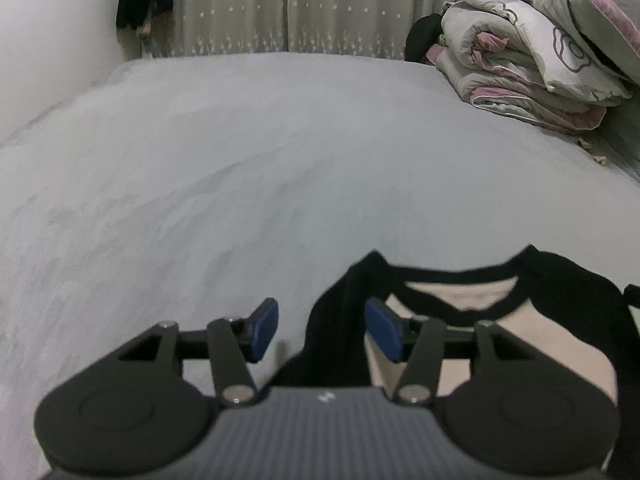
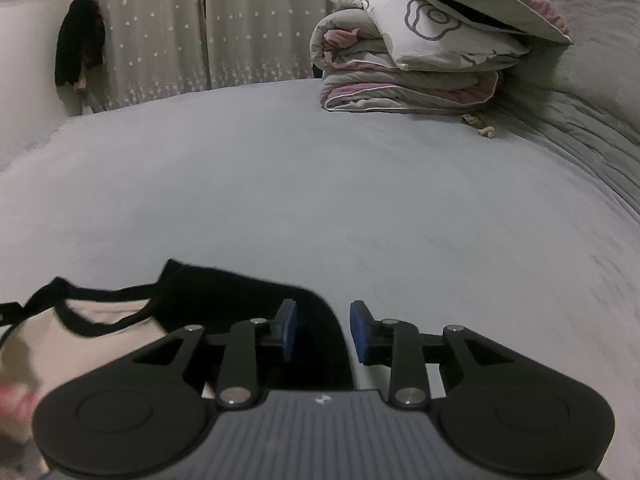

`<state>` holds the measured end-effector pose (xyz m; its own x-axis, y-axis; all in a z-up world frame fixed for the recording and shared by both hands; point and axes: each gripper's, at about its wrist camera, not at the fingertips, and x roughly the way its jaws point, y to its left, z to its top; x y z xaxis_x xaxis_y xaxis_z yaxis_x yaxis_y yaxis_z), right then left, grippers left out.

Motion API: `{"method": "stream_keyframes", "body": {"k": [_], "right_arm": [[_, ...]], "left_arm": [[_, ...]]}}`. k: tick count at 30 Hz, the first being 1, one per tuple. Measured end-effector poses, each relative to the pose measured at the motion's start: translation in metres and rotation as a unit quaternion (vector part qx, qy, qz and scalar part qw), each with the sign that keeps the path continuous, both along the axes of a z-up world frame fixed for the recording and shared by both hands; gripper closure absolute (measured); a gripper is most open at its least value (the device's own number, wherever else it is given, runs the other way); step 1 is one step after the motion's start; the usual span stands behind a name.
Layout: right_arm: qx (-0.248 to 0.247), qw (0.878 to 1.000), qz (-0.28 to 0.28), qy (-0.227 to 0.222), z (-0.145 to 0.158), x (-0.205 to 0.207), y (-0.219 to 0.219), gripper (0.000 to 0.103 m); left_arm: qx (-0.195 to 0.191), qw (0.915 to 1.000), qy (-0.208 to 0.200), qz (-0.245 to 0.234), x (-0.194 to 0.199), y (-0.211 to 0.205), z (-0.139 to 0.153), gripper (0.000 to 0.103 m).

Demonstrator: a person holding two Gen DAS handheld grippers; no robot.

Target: Fold clothes

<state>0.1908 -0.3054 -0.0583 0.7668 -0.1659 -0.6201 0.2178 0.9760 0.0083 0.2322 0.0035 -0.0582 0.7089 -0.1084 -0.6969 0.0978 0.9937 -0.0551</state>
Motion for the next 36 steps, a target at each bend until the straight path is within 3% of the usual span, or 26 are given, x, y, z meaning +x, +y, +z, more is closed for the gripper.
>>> {"method": "stream_keyframes", "body": {"k": [6,19,29,33,36], "right_arm": [[0.007,1.0,0.018,0.005,0.013,-0.039,0.014,0.068],[0.027,0.995,0.072,0.057,0.014,-0.117,0.053,0.058],[0.025,0.989,0.103,0.107,-0.009,-0.161,0.075,0.051],[-0.022,0.984,0.132,0.119,-0.015,-0.169,0.082,0.051],[-0.021,0.984,0.136,0.117,-0.016,-0.173,0.076,0.052]], "left_arm": [[-0.014,0.9995,0.028,0.01,-0.035,0.028,0.006,0.049],[0.011,0.9963,0.084,-0.015,-0.107,0.056,0.005,0.048],[0.04,0.9957,0.068,-0.048,-0.157,0.062,0.0,0.044],[0.035,0.9951,0.069,-0.06,-0.162,0.071,0.002,0.048],[0.035,0.9948,0.076,-0.058,-0.162,0.082,0.0,0.064]]}}
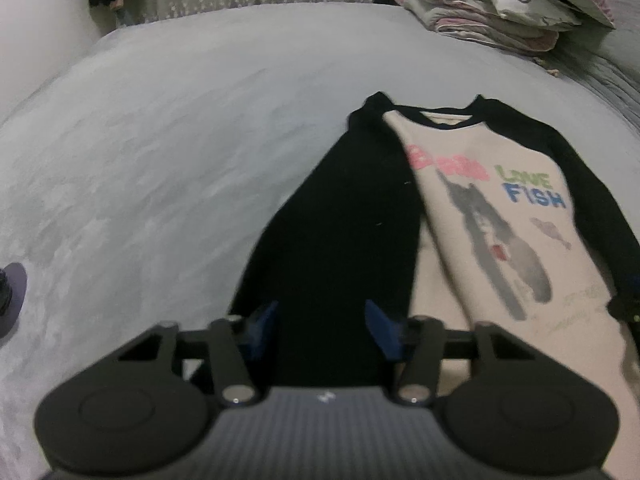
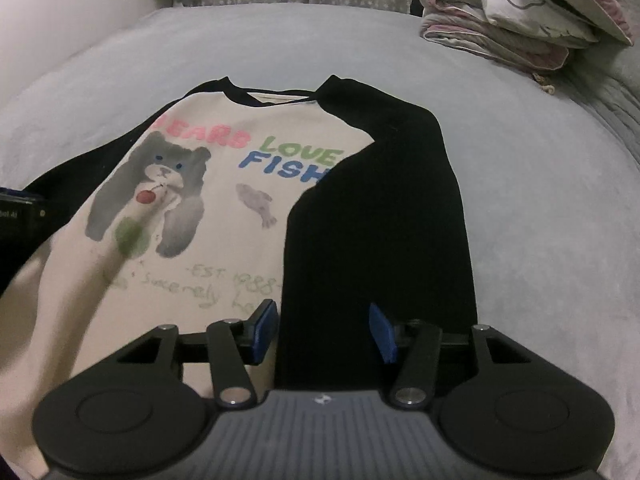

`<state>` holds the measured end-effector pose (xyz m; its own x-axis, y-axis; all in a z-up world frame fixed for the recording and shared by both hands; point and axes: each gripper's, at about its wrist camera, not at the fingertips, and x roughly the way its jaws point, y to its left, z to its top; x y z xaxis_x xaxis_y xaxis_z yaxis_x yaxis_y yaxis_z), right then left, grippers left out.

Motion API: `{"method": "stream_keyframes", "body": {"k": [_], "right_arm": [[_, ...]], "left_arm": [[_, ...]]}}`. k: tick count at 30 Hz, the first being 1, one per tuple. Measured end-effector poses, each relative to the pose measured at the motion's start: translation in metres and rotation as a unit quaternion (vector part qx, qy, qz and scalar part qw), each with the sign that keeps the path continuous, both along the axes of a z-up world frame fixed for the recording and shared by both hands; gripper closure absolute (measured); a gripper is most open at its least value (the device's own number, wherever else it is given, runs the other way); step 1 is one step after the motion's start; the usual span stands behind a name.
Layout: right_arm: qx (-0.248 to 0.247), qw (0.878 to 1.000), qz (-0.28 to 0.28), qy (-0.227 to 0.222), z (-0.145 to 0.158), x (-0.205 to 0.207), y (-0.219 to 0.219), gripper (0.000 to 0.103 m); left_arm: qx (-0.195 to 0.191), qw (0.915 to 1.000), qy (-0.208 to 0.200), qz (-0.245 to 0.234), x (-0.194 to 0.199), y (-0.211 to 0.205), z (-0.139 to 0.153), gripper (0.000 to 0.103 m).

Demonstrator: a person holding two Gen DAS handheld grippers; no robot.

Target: Fold clothes

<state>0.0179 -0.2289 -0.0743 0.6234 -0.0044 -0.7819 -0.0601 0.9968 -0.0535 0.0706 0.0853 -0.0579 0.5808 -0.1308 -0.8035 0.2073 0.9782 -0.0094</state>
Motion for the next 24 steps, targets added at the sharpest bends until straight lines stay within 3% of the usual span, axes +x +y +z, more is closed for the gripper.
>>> {"method": "stream_keyframes", "body": {"k": [2,6,13,24], "right_arm": [[0.004,1.0,-0.003,-0.002,0.0,-0.001,-0.005,0.06],[0.004,1.0,-0.009,-0.009,0.004,-0.003,-0.012,0.09],[-0.026,0.999,-0.029,-0.031,0.017,-0.009,-0.023,0.094],[-0.06,0.987,-0.124,-0.081,0.047,-0.005,-0.087,0.094]], "left_arm": [[0.002,1.0,0.002,0.004,0.001,0.006,-0.002,0.075],[0.004,0.9999,-0.003,0.012,0.002,0.016,-0.002,0.096],[0.007,0.9987,-0.032,0.039,0.001,0.028,0.011,0.098],[0.041,0.9905,-0.079,0.104,0.024,0.047,0.024,0.098]]}}
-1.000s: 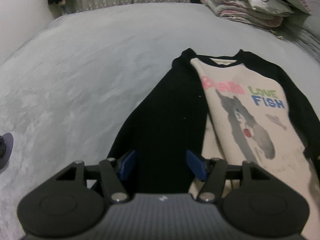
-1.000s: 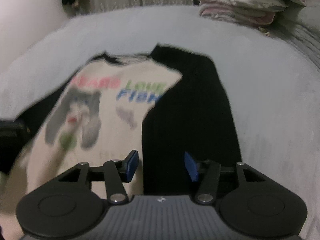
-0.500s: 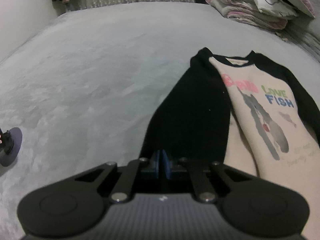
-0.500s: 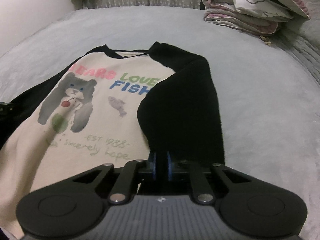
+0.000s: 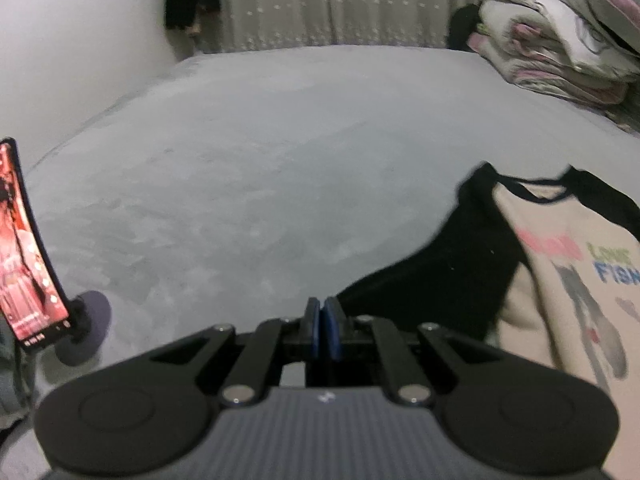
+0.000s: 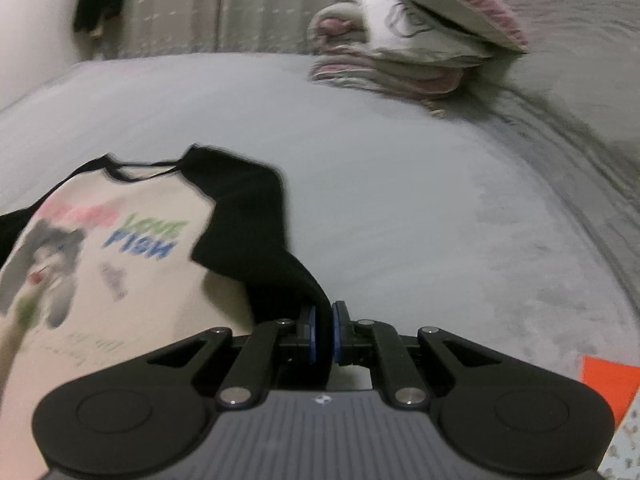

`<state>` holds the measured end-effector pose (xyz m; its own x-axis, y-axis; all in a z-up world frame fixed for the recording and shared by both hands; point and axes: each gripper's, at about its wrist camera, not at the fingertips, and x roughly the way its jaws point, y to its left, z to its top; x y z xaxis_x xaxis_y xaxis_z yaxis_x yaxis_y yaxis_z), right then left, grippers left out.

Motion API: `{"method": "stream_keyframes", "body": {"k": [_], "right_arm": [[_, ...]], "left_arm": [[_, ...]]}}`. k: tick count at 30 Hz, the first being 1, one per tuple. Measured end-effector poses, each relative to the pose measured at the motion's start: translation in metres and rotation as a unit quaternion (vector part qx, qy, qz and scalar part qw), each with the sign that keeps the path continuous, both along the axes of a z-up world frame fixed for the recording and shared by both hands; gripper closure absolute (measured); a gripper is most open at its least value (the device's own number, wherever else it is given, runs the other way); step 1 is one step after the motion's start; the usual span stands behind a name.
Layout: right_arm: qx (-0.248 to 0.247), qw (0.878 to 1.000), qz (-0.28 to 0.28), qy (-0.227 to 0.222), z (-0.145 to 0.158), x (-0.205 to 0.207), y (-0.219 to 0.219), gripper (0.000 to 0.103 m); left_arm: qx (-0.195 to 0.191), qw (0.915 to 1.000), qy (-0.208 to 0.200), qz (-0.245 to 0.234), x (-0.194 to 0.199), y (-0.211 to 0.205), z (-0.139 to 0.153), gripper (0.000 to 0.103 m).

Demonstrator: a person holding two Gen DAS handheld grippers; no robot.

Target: Fold clothes

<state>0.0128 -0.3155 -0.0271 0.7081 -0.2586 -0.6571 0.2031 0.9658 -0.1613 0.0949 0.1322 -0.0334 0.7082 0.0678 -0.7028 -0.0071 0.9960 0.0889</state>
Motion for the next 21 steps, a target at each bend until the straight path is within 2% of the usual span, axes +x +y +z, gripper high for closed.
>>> {"method": "stream_keyframes", "body": {"k": [6,10,11,15,19,20,21], "right_arm": [[-0.038,0.997,-0.061,-0.025,0.006,0.015,-0.034,0.094],[-0.072,0.992,-0.095,-0.037,0.003,0.022,-0.045,0.094],[-0.081,0.991,-0.103,-0.041,0.002,0.024,-0.048,0.094],[-0.074,0.99,-0.111,-0.04,-0.005,0.028,-0.053,0.094],[-0.049,0.993,-0.102,-0.031,-0.007,0.028,-0.055,0.091],[-0.045,0.994,-0.1,-0.027,-0.007,0.027,-0.055,0.084],[-0.04,0.994,-0.098,-0.026,-0.007,0.026,-0.055,0.072]], "left_arm": [[0.011,0.9982,-0.017,0.056,0.022,0.008,-0.001,0.098],[0.082,0.9903,-0.055,0.098,0.036,0.005,-0.004,0.1],[0.089,0.9893,-0.057,0.101,0.039,0.004,-0.005,0.1],[0.048,0.9941,-0.03,0.093,0.048,0.008,-0.006,0.099],[0.014,0.9974,-0.008,0.07,0.045,0.008,-0.003,0.091],[0.003,0.998,-0.002,0.063,0.044,0.008,-0.002,0.088],[-0.012,0.9983,0.005,0.057,0.043,0.01,-0.002,0.076]]}}
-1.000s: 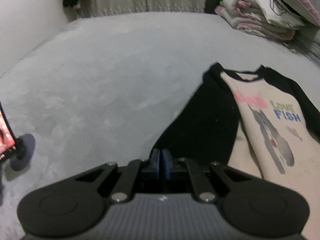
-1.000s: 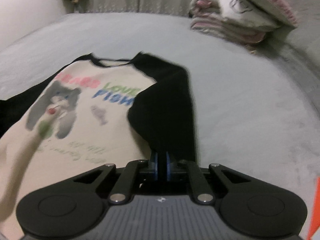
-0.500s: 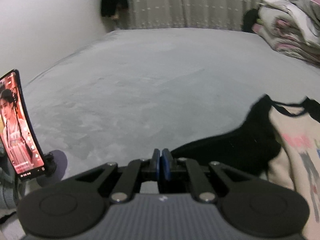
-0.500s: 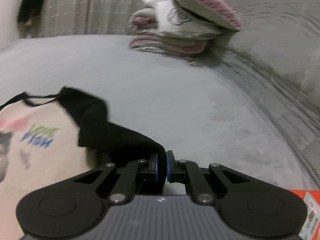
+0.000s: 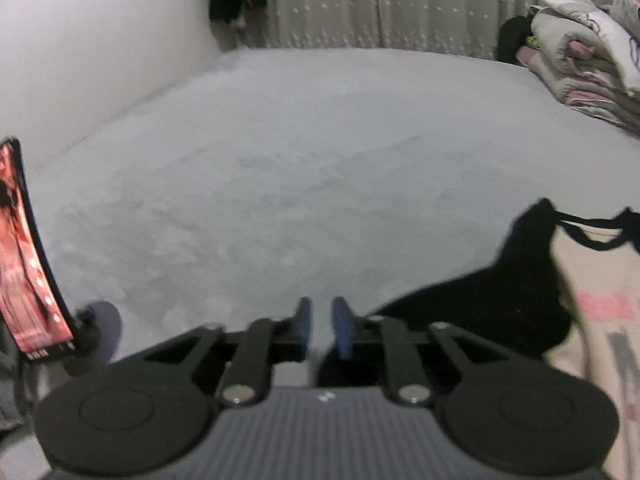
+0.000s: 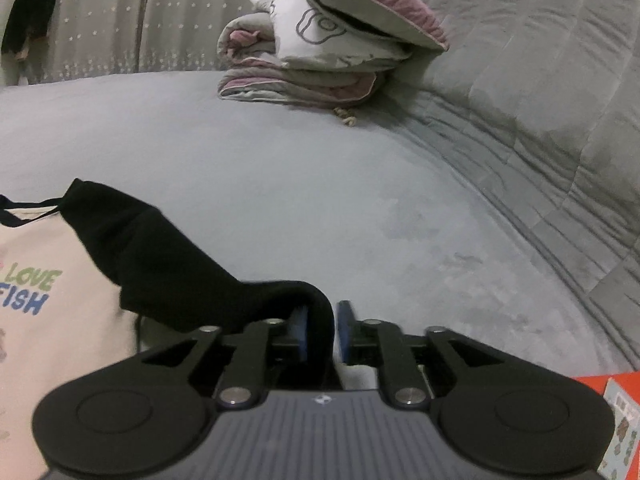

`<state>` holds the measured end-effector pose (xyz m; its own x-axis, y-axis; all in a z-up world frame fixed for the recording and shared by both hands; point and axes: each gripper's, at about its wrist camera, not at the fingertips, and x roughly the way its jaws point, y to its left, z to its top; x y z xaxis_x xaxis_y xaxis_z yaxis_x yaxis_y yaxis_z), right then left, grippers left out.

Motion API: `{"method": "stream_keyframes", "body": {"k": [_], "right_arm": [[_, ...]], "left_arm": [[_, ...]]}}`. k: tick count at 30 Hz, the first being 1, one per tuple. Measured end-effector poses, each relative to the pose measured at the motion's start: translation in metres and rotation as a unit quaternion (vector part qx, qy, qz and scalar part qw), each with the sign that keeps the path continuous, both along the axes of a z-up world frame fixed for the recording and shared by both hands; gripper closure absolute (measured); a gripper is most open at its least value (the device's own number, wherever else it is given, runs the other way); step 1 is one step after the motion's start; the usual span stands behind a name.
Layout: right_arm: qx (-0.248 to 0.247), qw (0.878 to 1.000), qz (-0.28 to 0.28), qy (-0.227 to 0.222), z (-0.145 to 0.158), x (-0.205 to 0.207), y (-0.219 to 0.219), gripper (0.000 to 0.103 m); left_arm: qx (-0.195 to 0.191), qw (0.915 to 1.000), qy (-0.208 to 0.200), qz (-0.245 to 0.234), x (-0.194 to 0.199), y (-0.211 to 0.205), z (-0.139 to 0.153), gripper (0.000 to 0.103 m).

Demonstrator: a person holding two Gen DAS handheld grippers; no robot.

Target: Fold clothes

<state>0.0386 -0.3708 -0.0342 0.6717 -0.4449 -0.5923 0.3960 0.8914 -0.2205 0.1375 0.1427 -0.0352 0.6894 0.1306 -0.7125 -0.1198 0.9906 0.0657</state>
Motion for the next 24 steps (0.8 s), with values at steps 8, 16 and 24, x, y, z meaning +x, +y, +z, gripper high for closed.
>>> {"method": "stream_keyframes", "body": {"k": [8,16,24], "right_arm": [[0.051,0.998,0.039,-0.003,0.005,-0.009,0.012,0.058],[0.145,0.985,0.093,0.014,-0.001,-0.012,0.035,0.057],[0.17,0.976,0.128,0.044,-0.014,-0.004,0.057,0.057]], "left_arm": [[-0.087,0.9927,0.048,-0.067,-0.013,0.015,0.0,0.045],[-0.047,0.9887,0.068,-0.125,-0.021,-0.011,-0.014,0.041],[0.037,0.9935,0.055,-0.092,-0.016,-0.019,-0.021,0.095]]}}
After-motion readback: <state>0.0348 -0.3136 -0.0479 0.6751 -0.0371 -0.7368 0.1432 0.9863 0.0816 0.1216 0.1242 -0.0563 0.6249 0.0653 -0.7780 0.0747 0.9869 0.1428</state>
